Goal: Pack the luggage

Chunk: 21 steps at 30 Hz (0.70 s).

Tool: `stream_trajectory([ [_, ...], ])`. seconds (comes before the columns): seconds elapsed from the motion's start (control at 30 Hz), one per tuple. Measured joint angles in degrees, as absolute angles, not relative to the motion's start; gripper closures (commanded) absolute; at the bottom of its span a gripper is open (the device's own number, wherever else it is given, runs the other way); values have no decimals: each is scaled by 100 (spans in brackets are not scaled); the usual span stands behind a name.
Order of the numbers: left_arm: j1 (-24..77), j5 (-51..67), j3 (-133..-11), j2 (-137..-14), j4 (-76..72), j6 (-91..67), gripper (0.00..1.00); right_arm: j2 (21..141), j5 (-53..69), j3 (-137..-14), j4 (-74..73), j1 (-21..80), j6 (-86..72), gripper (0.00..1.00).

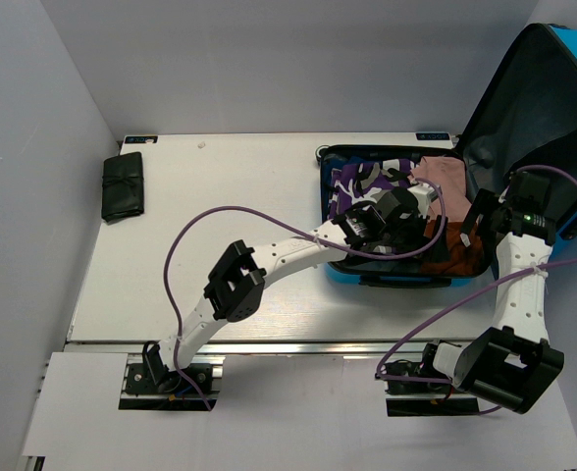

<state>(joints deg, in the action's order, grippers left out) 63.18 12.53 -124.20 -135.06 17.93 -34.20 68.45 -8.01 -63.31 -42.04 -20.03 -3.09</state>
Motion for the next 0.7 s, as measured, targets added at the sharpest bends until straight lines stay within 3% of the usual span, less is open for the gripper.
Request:
stream_trajectory([
  [0.2,6324,1107,-12296,-12838,2071,-3114,2,6611,-902,-6919,-4338,-1756,-257,11],
  [0.4,6239,204,-11555,-11979,2770,-2731,2,6539,-858,-6613,-4219,-1398,-145,11],
  [0.7,5074,-1382,-8820,-10158,3605,-2628,2,7168,-716,-5631,-3865,-965,19,11],
])
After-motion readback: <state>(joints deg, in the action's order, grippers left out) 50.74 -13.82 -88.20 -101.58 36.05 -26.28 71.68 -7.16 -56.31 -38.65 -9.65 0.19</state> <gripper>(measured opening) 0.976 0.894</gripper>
